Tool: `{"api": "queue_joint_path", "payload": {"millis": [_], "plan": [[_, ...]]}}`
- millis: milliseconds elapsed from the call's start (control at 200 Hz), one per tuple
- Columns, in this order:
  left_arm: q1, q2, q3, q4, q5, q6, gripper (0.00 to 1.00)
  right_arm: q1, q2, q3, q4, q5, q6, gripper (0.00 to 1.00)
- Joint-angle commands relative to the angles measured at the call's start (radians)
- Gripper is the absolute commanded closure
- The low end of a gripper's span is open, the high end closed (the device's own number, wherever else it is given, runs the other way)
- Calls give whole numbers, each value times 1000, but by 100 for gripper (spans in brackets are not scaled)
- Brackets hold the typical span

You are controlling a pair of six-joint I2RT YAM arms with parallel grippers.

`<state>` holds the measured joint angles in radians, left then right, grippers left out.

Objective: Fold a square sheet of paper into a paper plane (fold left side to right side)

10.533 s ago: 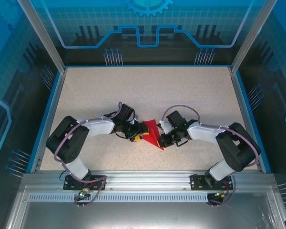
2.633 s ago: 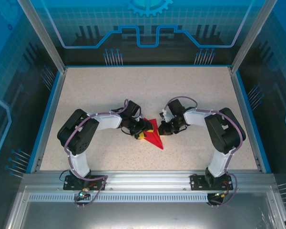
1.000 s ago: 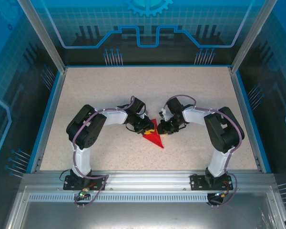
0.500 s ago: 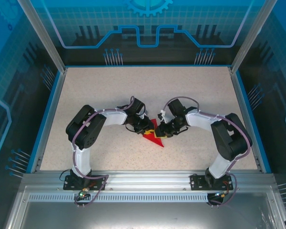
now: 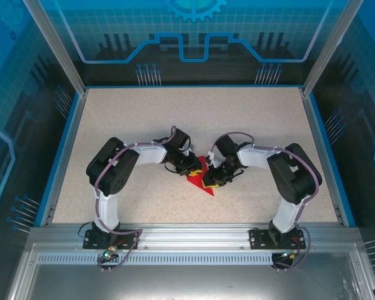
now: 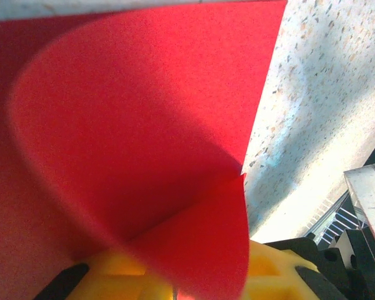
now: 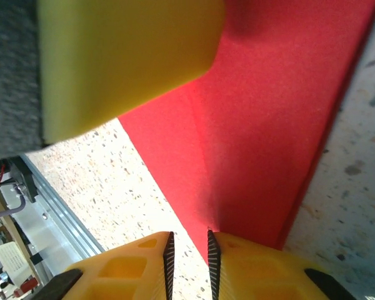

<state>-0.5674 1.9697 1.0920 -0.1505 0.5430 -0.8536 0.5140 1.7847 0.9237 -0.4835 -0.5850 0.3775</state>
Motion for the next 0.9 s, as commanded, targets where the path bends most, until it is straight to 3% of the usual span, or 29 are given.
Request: {"api": "queue_joint_path", "payload": {"millis": [0, 895], "plan": [[-5, 49, -49, -112, -71, 23, 80, 19, 25, 12, -73, 30, -15, 76], [-4, 62, -41, -114, -74, 27, 80, 30, 11, -71, -189, 75, 6, 77]]}}
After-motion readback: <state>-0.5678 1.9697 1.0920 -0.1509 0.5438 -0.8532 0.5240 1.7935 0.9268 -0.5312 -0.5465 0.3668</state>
